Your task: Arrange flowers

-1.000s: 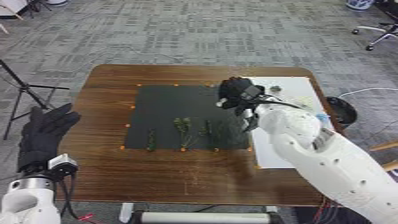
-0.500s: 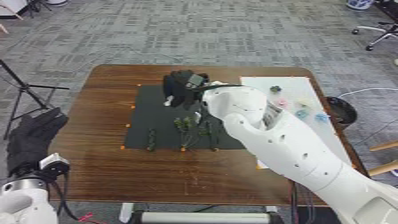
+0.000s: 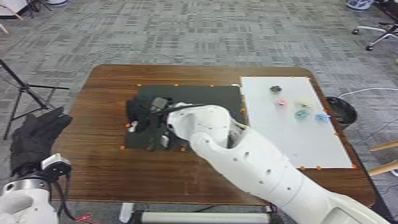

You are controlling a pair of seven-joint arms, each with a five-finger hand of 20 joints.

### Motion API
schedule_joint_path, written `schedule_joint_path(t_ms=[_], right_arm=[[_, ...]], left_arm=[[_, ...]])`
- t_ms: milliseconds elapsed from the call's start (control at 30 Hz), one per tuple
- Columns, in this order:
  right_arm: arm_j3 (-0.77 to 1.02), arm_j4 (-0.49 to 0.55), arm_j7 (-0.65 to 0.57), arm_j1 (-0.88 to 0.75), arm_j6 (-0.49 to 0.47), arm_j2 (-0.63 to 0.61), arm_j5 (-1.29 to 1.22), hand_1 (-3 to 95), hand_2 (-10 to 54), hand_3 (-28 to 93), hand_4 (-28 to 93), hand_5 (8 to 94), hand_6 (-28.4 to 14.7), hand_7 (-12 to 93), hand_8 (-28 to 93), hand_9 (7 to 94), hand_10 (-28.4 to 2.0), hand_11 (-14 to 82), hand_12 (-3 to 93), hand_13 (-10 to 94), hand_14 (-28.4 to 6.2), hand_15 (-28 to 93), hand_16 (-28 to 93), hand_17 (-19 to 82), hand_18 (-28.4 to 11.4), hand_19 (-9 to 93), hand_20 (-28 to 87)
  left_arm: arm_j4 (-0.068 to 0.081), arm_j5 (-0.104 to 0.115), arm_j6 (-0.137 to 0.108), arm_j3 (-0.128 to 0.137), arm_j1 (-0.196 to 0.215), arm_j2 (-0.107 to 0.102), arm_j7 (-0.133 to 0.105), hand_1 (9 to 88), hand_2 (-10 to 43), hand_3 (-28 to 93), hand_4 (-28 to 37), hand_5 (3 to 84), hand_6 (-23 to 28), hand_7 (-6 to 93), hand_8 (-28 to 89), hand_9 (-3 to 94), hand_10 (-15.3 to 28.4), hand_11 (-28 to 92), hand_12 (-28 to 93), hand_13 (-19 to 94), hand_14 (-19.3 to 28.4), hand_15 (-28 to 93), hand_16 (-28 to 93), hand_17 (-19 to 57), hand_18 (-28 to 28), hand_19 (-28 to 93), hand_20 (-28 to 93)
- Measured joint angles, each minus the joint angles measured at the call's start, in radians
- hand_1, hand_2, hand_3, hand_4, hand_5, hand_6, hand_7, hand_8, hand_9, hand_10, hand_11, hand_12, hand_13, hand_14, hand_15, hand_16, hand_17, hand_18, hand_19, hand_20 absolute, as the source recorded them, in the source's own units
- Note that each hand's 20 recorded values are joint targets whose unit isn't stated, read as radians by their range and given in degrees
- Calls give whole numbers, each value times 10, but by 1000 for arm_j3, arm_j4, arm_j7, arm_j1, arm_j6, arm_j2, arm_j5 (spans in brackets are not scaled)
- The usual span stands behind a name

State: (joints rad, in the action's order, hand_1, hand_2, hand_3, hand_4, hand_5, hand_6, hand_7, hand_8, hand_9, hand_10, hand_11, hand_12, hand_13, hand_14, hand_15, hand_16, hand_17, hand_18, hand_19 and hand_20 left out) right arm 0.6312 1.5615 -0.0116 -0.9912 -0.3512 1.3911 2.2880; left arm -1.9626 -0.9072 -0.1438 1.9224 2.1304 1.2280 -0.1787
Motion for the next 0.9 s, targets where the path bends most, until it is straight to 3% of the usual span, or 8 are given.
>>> schedule_joint_path(t_ms=[267, 500, 900], right_arm=[[-15, -34, 32, -46, 56, 26, 136, 594, -95, 568, -174, 808, 21, 182, 71, 903, -83, 47, 300, 915, -16, 571, 328, 556, -174, 932, 549], [-12, -96, 26, -67, 134, 57, 190, 593, -95, 567, -169, 807, 21, 177, 73, 900, -83, 53, 292, 917, -16, 567, 327, 556, -175, 932, 547], [139, -233, 25, -106, 126, 193, 387, 591, -95, 567, -167, 805, 22, 175, 77, 896, -85, 57, 291, 917, -17, 564, 329, 555, -175, 932, 547]], left_arm=[[-2, -2, 22, 8, -2, 10, 3, 115, 366, 673, -283, 540, 38, 145, -67, 517, 155, 240, 157, 397, 183, 219, 16, 68, 120, 120, 179], [-2, -19, 43, 16, -10, 11, 4, 117, 361, 675, -283, 528, 38, 147, -68, 504, 153, 237, 154, 392, 182, 215, 16, 67, 120, 123, 177], [1, -26, 102, 52, -23, 28, 20, 121, 351, 680, -283, 509, 39, 145, -67, 486, 149, 236, 153, 385, 180, 216, 17, 65, 120, 124, 176]])
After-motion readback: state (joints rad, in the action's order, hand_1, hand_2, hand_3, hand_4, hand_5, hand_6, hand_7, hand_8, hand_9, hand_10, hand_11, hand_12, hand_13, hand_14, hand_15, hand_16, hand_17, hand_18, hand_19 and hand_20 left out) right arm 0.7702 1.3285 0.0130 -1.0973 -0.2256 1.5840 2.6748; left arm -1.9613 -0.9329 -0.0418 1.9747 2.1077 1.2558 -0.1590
